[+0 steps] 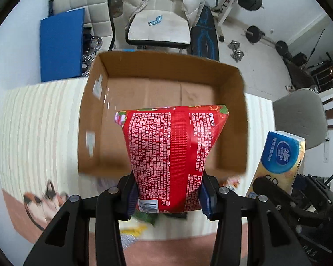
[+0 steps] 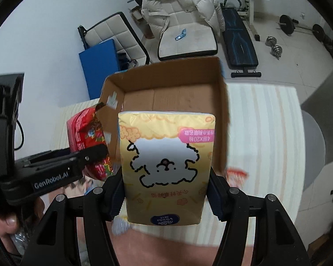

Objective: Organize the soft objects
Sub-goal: 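Carry red bag and yellow tissue pack into the box and release both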

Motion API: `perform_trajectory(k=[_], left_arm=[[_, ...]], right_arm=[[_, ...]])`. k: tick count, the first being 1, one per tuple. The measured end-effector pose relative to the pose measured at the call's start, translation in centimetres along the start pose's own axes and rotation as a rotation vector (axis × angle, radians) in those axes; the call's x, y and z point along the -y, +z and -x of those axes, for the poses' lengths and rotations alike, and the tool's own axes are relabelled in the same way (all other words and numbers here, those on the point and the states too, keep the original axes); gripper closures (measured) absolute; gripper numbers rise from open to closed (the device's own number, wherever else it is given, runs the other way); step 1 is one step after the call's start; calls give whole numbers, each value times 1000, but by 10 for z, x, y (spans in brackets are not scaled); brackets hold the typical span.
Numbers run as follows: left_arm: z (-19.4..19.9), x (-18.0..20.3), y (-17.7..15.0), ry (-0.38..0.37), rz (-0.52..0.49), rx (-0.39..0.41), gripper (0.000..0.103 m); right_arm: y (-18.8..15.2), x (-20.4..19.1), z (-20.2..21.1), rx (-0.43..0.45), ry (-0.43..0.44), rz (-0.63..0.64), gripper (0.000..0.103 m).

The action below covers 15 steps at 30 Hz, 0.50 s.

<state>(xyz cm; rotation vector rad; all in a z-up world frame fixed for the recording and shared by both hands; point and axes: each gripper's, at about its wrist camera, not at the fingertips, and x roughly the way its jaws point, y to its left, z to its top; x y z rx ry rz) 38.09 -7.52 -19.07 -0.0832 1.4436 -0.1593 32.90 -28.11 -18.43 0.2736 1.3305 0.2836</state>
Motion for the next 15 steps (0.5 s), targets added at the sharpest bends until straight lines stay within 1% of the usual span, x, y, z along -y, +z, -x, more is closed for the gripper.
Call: perform_trajectory(k=[2, 3, 6, 7, 10, 13, 15], left_arm=[[-21, -10, 25, 1, -11, -25, 61], [-37, -15, 42, -5, -13, -51, 61], [-78, -21, 75, -40, -16, -124, 61], [-89, -21, 82, -54, -18, -147, 61], [-130, -23, 105, -100, -18, -222, 61], [-156, -15, 116, -110, -23, -274, 61], [-165, -13, 124, -108, -24, -285, 61]], right_arm=[[22, -8, -27, -13, -34, 12, 38], [35, -10, -44, -31, -50, 15, 38], [70, -12, -87, -79, -80, 10, 38], [81, -12, -102, -87, -80, 6, 38], [103, -7, -140, -127, -120, 6, 38], [119, 6, -174, -164, -149, -2, 38], [125, 12, -190, -183, -176, -2, 38]])
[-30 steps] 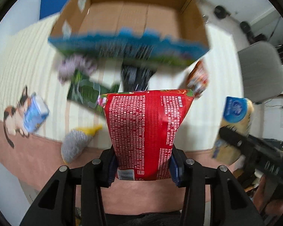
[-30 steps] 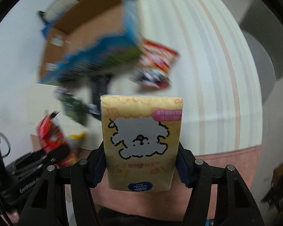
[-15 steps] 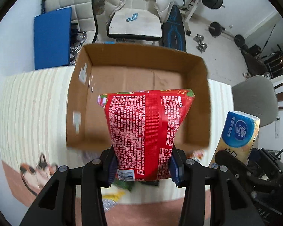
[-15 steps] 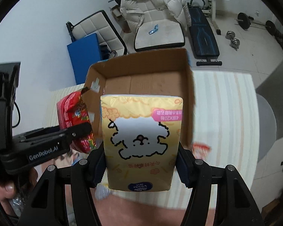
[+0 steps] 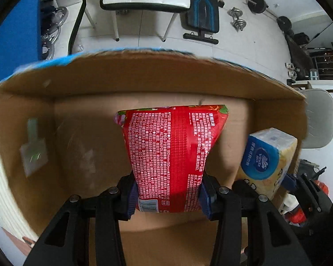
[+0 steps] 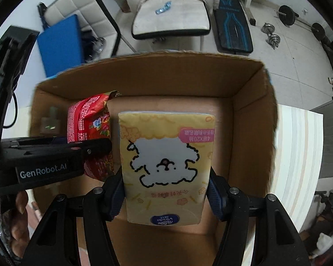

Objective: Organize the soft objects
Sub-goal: 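Carry red bag and yellow tissue pack into the box and release both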

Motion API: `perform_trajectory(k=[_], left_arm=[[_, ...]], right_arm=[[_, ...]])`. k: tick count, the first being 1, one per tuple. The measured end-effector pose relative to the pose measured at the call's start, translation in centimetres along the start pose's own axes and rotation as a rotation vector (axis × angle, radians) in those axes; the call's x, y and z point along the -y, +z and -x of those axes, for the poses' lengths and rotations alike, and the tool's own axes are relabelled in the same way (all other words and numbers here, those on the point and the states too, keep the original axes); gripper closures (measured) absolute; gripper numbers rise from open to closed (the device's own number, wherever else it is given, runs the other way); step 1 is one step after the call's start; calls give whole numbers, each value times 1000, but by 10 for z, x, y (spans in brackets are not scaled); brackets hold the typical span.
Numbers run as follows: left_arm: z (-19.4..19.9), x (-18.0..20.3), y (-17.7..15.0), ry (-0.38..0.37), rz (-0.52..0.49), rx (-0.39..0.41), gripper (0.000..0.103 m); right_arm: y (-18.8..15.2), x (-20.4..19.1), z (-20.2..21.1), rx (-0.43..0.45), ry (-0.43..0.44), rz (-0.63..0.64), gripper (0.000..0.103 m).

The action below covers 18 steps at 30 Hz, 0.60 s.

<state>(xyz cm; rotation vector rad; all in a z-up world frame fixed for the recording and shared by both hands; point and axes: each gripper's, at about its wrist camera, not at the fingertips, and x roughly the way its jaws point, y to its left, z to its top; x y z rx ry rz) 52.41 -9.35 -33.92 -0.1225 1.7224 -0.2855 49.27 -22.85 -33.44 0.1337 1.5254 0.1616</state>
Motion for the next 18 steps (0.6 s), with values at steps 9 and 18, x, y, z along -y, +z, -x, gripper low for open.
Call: perform_trajectory(k=[9, 18], left_arm=[[-27, 13, 21, -5, -33, -54, 60], [-11, 21, 20, 14, -20, -47, 35]], right_arm=[[9, 12, -32, -42, -49, 8, 38], [17, 12, -36, -65, -57, 3, 35]])
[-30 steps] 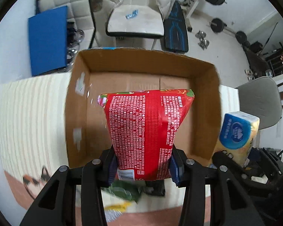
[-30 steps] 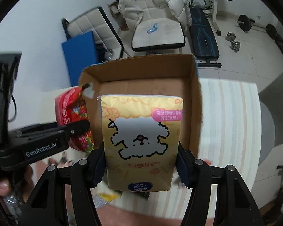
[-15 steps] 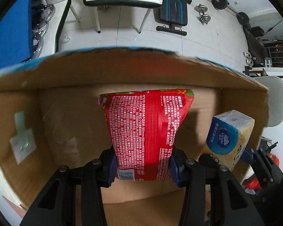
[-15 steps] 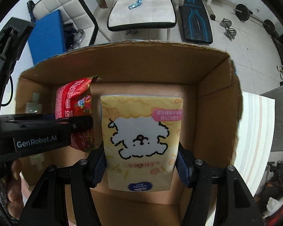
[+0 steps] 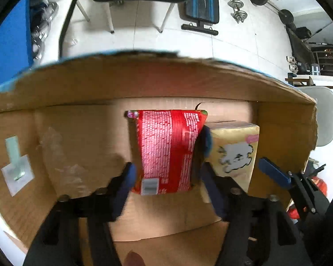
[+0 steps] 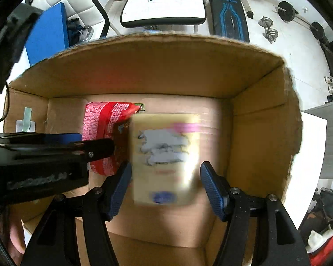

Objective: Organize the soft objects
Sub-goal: 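Carry red bag and yellow tissue pack into the box and release both, then grasp green Deeyeo bag with left gripper while right grasps black snack bag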

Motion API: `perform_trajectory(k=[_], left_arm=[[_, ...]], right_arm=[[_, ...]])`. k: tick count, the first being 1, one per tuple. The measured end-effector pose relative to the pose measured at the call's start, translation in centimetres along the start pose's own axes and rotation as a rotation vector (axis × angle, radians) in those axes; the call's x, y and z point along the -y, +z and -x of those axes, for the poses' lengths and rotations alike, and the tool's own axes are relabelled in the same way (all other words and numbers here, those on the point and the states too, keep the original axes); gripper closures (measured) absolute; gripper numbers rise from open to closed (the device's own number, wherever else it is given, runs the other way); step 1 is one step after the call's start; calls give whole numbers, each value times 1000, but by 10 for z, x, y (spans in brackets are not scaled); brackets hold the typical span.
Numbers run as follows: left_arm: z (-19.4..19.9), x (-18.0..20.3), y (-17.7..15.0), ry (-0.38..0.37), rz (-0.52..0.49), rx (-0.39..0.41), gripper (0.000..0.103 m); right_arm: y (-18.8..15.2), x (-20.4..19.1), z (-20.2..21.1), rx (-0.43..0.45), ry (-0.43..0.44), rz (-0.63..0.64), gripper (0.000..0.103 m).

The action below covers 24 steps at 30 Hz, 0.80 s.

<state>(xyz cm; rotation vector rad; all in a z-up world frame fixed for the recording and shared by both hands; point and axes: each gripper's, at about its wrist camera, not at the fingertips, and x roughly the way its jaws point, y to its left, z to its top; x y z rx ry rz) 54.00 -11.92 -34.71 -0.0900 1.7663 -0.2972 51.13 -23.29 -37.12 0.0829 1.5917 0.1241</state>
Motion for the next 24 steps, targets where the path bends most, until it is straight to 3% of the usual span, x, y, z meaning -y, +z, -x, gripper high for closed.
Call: perform_trajectory(k=[1, 3, 4, 7, 9, 19, 24], left_arm=[[5, 1, -3, 13, -10, 16, 28], [17, 1, -10, 47, -31, 51, 19], [22, 1, -14, 59, -36, 65, 11], [39, -5, -33, 92, -42, 114, 3], [48, -12, -46, 106, -45, 147, 3], [91, -20, -122, 59, -2, 264, 2], [101, -27, -188, 52, 73, 313, 2]], right_arm=[[0, 0, 3, 3, -1, -3, 33], [-4, -2, 11, 13, -8, -1, 18], [-7, -2, 17, 19, -18, 2, 16], [-19, -3, 33, 41, -36, -1, 14], [-32, -3, 44, 65, -31, -6, 0], [-110, -3, 99, 200, 20, -53, 0], [-168, 5, 123, 247, 42, -84, 0]])
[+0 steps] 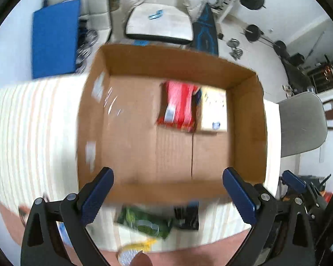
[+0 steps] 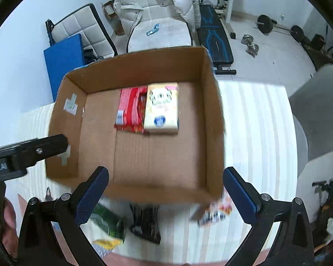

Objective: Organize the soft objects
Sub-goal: 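Grasp green Deeyeo bag with left gripper while right grasps black snack bag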

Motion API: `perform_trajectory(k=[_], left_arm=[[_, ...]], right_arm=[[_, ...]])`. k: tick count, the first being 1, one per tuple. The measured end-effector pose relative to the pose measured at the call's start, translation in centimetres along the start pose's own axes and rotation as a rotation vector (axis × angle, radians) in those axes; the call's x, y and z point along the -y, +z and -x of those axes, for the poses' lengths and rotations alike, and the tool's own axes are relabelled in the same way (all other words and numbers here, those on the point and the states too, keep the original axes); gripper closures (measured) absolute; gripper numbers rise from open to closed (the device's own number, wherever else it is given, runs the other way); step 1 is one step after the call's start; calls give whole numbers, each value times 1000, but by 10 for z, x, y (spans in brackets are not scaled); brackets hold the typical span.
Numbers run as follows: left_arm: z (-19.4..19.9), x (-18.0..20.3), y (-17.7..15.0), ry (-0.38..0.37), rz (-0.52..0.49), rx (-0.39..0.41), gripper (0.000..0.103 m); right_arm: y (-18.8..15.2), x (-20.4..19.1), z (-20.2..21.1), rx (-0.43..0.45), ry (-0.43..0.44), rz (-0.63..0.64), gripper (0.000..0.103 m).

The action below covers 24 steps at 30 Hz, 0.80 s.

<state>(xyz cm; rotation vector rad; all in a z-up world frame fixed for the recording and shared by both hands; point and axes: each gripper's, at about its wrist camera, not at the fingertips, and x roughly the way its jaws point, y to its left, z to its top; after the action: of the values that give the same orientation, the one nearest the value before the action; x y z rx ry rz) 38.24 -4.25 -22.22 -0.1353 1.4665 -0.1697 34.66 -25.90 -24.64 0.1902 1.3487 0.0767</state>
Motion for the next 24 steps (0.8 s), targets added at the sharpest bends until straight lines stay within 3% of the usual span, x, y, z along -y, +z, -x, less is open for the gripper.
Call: perform_trajectory(k=[4, 9, 13, 17, 21, 23, 24], left_arm=[[-4, -33, -61, -30, 192, -26, 2], [-64, -80, -119, -209, 469, -207, 5], [-109, -92, -145, -251, 589, -300, 9], [-137, -98, -150, -263, 659, -323, 9], [-157, -96, -147, -209, 642, -333, 9], [-162, -93, -146, -183, 615, -337, 17], [-165, -91, -146, -180, 594, -336, 26]], right_arm=[[-47, 21, 19, 15, 24, -41, 0], [-99, 65, 21, 34, 31, -158, 0], [-120, 102, -4, -18, 54, -279, 0], [-126, 121, -32, -59, 40, -320, 1], [-125, 118, -49, -93, 60, -322, 1], [-125, 108, -56, -109, 67, -300, 1], [-127, 100, -60, -120, 72, -281, 1]])
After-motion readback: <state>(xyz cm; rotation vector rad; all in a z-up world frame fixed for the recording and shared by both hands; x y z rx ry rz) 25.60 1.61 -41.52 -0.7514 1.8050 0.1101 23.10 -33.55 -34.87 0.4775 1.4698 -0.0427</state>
